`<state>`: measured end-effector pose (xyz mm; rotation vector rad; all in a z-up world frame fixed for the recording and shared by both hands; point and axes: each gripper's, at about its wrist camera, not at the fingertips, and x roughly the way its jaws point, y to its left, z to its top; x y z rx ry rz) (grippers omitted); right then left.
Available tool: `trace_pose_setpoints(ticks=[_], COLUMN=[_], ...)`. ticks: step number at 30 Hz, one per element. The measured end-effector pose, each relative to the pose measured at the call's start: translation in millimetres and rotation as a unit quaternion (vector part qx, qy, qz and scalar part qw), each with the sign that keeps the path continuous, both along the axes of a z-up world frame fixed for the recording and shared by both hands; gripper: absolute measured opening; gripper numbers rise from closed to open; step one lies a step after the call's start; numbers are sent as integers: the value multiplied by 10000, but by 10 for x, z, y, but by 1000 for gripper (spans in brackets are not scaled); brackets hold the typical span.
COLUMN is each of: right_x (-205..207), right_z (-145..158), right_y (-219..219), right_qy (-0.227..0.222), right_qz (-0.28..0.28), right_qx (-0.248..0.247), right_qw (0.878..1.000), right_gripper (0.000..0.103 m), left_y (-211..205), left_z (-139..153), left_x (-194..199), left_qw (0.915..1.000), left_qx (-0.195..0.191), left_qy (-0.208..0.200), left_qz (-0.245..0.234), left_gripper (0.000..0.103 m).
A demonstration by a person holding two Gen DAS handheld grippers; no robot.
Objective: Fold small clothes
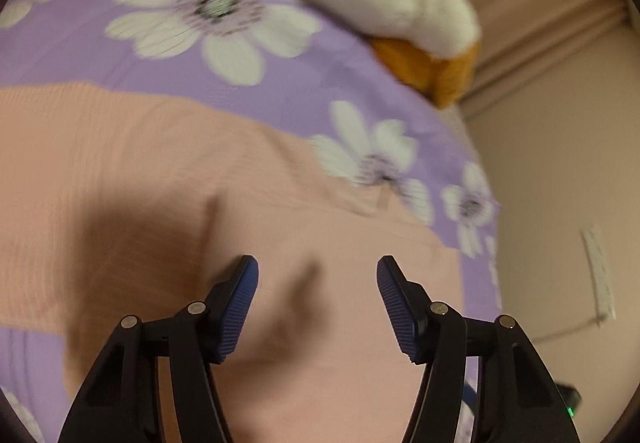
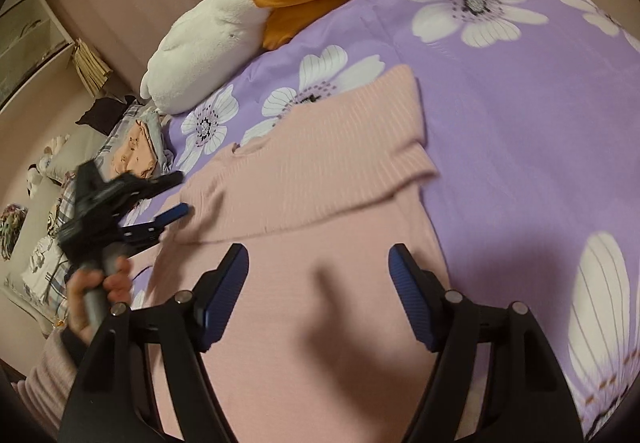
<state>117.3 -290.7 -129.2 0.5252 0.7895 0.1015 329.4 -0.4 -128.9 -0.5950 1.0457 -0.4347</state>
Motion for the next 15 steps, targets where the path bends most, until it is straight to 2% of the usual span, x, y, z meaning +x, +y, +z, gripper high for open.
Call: trace_pose_setpoints(ticks=[1, 2, 4, 6, 9, 10, 13, 15], right_x=[-26, -53, -87, -118, -182, -199, -231, -243], right_z=[-4, -10, -23, -42, -32, -24, -11, 3], right_y=[3, -13, -30, -44, -12, 5, 63, 107], right_qy=[22, 37, 71, 106, 81, 74, 107, 143], right_qz=[-21, -47, -94, -118, -116, -105, -53, -27], right_qx=[-21, -52, -92, 11, 120, 122, 180, 224], right_qw=[10000, 10000, 9999, 9999, 9998, 9998, 9998, 9996], right_gripper=[73, 74, 74, 74, 74, 74, 74, 74], left_y=[26, 75, 145, 225, 428, 528, 959, 1327], left_z=[-56, -133, -155, -117, -1, 37, 115, 130], left_x=[13, 22, -3, -37, -161, -231, -485, -669], left_qw=[9999, 9997, 9998, 9998, 9994, 9992, 9971, 9938], left_qx=[103, 167, 116, -37, -167, -187, -341, -396], left_qy=[71, 122, 77, 106, 90, 52, -49, -58], left_qz=[78, 143, 151, 167, 294, 358, 681, 1039], left_gripper=[62, 56, 50, 50, 53, 58, 64, 64])
